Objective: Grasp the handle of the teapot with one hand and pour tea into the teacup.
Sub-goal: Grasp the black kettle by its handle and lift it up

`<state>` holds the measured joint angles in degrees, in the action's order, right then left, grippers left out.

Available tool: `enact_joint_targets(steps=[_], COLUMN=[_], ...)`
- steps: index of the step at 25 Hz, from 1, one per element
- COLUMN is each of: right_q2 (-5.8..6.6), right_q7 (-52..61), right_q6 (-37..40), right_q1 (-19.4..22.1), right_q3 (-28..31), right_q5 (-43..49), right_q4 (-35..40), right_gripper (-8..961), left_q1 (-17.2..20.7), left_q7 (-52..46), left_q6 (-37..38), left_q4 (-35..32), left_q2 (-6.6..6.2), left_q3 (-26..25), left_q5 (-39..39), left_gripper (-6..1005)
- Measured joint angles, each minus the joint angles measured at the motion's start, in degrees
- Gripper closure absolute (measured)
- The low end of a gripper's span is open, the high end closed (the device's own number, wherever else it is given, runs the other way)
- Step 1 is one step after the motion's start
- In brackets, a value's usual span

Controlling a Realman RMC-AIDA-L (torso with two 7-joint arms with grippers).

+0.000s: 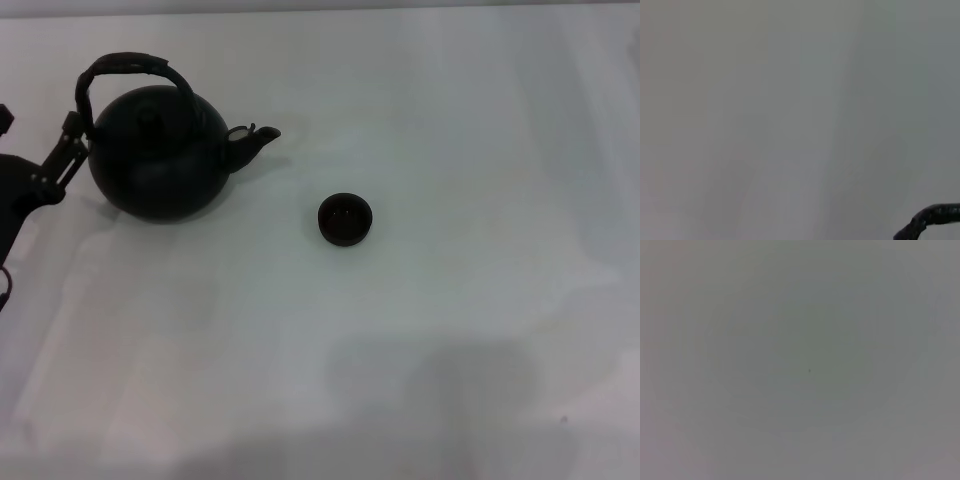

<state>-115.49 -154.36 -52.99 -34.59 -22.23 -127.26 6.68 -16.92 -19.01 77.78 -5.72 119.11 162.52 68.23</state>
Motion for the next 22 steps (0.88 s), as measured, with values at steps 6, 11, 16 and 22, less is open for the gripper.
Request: enact_joint_targets(steps=[6, 11, 16, 22], right_q2=[0.00, 0.00, 0.03, 0.10], right_q7=[-0.06, -0.02, 0.03, -0.29], right_q6=[-0.01, -0.01, -0.01, -0.01], right_q1=[-0.25, -0.11, 0.03, 0.05], right_q3=[-0.32, -0.44, -0.44, -0.44], right_q5=[0.01, 0.08, 0.09, 0.09], right_q4=[0.00, 0.08, 0.16, 0.21], right_gripper=[108, 109, 109, 109], left_q1=[-1.32, -2.47, -3.50, -4.71], left_q7=[0.15, 0.58, 1.06, 1.08], left_q6=[-2.25, -3.65, -5.47, -7.43], left_q4=[-0.08, -0.04, -0.01, 0.02], left_q2=[0.04, 0.07, 0.07, 0.08], left_q3=[0.09, 0.24, 0.25, 0.14], left_q5=[-0.20, -1.01, -1.01, -1.00], left_gripper=[124, 123, 125, 126])
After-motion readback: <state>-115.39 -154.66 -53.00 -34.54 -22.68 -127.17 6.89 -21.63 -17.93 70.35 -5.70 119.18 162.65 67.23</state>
